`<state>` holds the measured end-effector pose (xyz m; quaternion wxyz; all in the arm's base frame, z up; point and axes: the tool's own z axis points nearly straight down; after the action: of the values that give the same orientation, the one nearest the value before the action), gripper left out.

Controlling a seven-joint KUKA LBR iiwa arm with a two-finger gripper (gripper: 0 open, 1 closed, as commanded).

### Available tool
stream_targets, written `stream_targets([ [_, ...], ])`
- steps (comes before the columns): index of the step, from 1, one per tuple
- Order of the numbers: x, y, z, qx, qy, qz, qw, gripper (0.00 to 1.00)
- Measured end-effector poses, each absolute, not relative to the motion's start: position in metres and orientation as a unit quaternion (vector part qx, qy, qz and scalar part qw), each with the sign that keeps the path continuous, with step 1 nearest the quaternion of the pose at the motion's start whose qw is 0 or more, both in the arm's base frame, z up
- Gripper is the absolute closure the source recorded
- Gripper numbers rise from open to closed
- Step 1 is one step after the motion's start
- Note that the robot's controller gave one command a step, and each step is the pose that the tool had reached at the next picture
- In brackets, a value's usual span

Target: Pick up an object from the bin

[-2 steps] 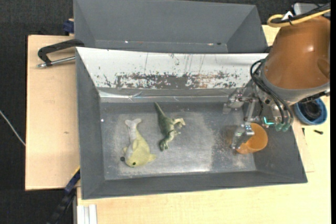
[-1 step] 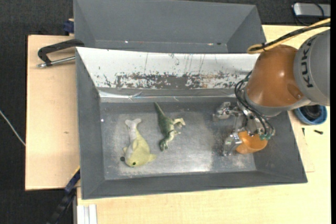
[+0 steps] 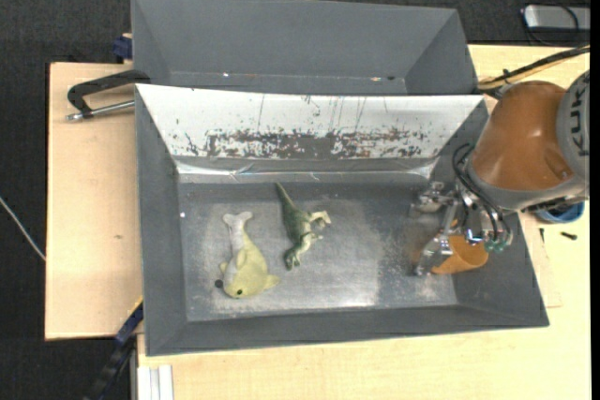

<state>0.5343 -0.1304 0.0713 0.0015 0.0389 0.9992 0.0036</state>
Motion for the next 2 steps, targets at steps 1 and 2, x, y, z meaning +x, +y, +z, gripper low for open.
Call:
stream_targets([
  [1, 0.535, -0.129, 0.072, 0.037, 0.999, 0.004, 0.002, 1.00],
  [2, 0.517, -0.128, 0.072, -0.002, 1.000, 0.004, 0.003, 1.00],
])
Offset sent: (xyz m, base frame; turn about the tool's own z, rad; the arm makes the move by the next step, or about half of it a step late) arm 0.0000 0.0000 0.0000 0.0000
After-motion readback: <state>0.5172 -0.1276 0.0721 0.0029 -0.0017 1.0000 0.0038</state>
